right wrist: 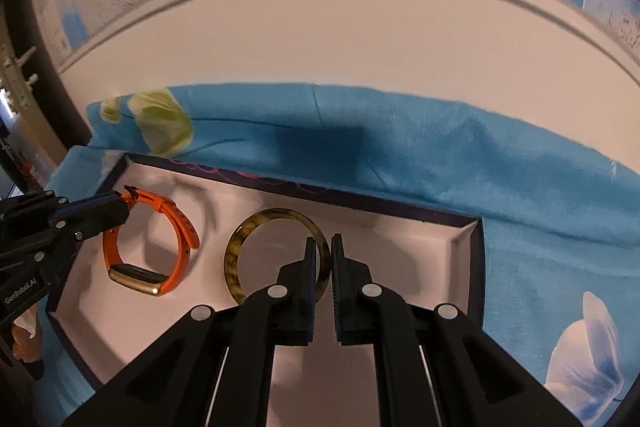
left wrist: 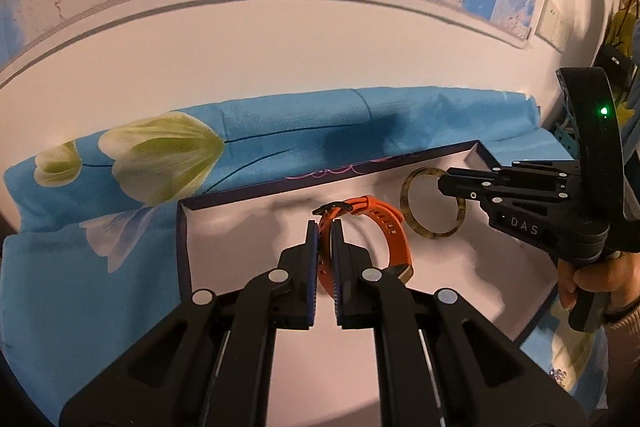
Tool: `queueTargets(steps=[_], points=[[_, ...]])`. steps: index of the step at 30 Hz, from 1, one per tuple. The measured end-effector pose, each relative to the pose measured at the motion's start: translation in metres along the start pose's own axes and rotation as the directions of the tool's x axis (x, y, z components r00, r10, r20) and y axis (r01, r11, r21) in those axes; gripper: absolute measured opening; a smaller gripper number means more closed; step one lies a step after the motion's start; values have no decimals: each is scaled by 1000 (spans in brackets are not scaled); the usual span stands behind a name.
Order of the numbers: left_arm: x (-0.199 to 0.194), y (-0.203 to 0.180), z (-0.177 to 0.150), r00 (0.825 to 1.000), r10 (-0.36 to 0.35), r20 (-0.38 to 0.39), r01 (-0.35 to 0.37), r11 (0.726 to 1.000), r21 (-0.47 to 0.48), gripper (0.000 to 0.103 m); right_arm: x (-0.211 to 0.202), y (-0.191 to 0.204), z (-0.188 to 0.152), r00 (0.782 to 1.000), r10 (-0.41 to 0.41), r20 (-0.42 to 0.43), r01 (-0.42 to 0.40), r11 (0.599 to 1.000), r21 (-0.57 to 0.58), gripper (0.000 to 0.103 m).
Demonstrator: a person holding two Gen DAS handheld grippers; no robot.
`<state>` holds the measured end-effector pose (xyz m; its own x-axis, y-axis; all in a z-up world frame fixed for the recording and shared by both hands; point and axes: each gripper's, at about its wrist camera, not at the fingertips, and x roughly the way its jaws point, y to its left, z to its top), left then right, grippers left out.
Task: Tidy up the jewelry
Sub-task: 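Carry the watch band into the box with the left tool while the right releases the bangle there, then lift both open tools away from the box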
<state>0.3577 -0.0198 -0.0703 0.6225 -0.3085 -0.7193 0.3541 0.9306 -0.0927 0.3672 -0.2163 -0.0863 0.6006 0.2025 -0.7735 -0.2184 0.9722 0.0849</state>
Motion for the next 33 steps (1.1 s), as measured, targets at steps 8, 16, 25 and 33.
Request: queueTargets(steps=[8,16,25,33], points=[[20,1,7,997,32,-68,-32,1000,1,7,4,3,6,998,-61,-4,61,998,-5,10],[17,3,3,994,83,-67,-84,996,-14,19,-22,0,-3,996,-37,82,37,999,6,29],[-60,-3,-21,985,116,127,-115,993,-16,41,-103,-1,-48,975,135,178,-127,990,-56,43],[-130,-37,-74,975,-9,222,0,999,42,54,-139,12,-118,960,254,119,-234,959,-160,41]])
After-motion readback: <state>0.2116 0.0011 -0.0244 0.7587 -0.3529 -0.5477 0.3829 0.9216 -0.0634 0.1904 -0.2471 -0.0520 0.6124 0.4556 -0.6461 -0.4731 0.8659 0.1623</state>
